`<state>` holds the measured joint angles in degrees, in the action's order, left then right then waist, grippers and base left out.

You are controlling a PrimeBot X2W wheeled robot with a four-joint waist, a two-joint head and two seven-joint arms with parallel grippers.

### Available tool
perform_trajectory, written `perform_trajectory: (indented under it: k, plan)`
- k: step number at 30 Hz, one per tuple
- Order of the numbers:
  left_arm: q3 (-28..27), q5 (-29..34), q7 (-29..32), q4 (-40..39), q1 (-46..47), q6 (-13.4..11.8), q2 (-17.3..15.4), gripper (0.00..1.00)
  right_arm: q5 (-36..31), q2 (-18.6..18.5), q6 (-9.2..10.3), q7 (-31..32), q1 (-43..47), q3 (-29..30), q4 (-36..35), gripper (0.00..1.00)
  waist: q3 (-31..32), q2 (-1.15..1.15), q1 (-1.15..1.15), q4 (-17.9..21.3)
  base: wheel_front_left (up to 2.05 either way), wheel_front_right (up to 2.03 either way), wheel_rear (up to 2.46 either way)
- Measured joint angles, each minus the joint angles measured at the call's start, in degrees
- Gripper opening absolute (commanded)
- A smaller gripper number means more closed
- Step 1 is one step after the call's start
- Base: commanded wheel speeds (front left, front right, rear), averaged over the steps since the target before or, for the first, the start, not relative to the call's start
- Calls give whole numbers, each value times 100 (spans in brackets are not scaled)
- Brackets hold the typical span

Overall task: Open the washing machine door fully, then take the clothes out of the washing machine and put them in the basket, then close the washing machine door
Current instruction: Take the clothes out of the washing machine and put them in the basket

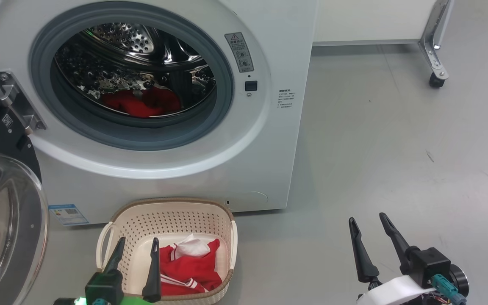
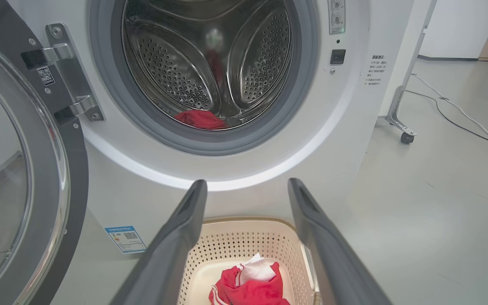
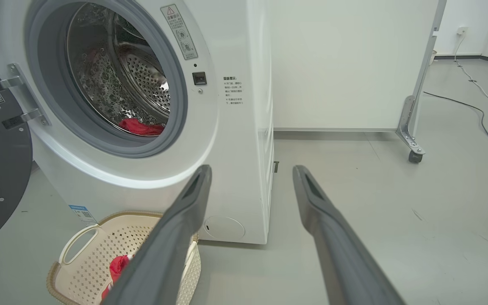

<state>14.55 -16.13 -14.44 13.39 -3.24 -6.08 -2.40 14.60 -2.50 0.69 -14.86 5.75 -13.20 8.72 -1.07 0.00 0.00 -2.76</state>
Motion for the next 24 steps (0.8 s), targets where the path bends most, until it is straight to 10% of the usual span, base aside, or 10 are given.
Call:
perform_trajectory:
  k: [24]
  plan:
    - [19, 10, 0, -344, -216, -26, -8, 100, -3, 2, 58, 0, 178, -51, -129, 100, -38, 0, 0, -49, 0, 0, 0]
